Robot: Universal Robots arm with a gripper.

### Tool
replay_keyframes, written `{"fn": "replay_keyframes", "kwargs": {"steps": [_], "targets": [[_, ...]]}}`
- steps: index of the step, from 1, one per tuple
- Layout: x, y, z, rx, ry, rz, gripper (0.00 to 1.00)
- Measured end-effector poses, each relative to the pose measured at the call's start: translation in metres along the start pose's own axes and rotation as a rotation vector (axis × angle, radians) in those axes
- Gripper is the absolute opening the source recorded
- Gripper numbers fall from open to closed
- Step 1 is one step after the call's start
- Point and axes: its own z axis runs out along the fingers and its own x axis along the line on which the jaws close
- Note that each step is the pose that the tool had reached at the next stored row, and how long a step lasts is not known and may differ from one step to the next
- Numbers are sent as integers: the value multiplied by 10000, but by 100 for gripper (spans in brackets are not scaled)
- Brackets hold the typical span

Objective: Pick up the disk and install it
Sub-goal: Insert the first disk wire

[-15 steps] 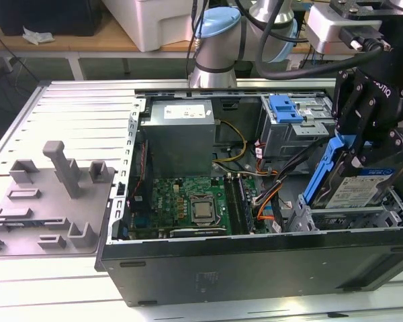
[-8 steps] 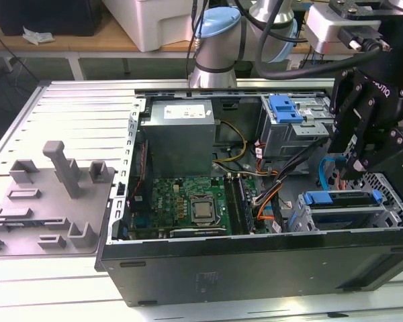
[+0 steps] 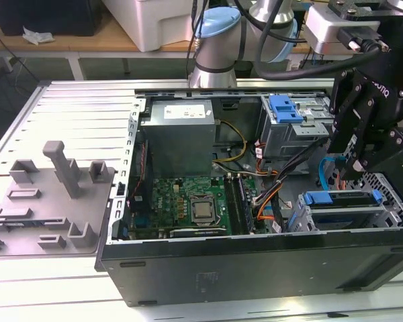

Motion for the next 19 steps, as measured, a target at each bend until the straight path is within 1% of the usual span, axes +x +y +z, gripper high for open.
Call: {"fn": "replay_keyframes", "kwargs": {"steps": [10,13,19], "targets": [[0,0,2,0,0,0,50],[-35,8,2,9,5,0,50],[-39,9,5,11,11,0,50]]}}
